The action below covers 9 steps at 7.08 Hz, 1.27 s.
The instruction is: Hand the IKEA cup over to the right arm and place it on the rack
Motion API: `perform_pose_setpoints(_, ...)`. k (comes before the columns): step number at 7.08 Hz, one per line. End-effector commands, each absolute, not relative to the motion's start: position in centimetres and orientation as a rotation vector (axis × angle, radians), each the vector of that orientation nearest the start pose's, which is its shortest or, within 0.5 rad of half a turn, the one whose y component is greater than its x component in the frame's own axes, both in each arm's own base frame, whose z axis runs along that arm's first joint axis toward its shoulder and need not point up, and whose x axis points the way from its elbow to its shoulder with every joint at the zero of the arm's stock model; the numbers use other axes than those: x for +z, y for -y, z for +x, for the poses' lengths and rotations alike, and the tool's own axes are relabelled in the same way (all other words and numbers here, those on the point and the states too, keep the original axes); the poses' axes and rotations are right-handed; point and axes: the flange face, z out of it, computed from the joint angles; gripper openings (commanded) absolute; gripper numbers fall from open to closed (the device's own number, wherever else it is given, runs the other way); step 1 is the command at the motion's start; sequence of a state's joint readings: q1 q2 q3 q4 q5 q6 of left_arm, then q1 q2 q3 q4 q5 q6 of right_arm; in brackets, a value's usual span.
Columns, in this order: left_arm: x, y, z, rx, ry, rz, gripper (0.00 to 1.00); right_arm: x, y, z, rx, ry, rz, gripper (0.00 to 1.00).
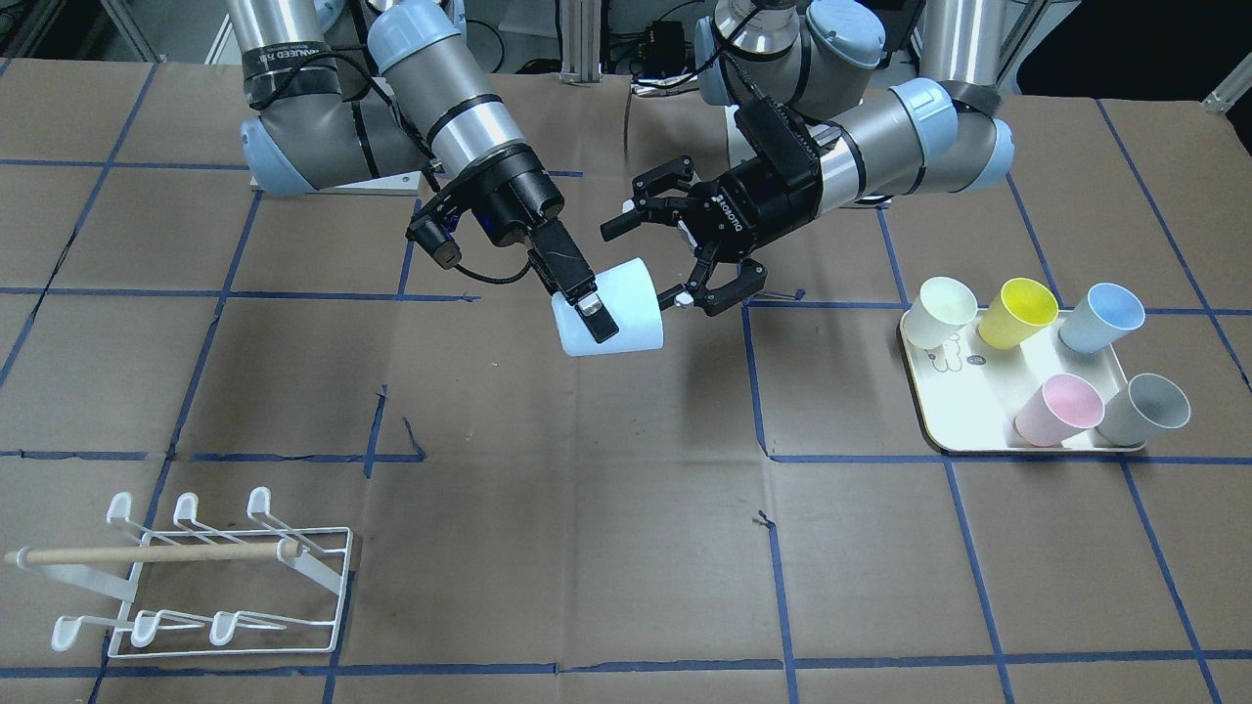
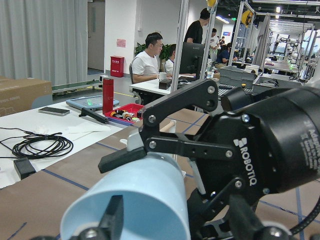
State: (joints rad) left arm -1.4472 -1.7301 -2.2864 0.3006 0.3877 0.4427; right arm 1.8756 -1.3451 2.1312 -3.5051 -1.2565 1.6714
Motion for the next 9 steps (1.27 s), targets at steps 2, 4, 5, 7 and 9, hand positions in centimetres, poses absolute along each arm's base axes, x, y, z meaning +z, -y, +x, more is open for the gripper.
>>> perform_pose_setpoints(2, 34.3, 43.3, -12.0, 1.424, 1.81, -0.888, 0.99, 36.9, 45.5, 28.7, -0.505, -1.642, 1.084, 0.44)
perform_pose_setpoints(4, 35.1, 45.2, -11.2, 1.42, 1.837, -0.835, 0.99, 37.4, 48.5, 23.9, -0.816, -1.825, 0.85, 0.28)
perform_pose_setpoints(5, 36.7, 47.6, -10.5, 1.418, 1.856, -0.796, 0.99, 37.6, 49.3, 21.8, -0.998, -1.942, 0.675, 0.19)
perform_pose_setpoints(7, 40.0, 52.2, -9.4, 1.367, 2.048, -0.683, 0.99, 37.5, 50.5, 19.2, -1.274, -2.139, 0.323, 0.17)
perform_pose_setpoints(9, 44.6, 56.0, -9.0, 1.271, 2.42, -0.514, 0.99, 38.8, 53.5, 14.1, -1.527, -2.249, 0.101, 0.17)
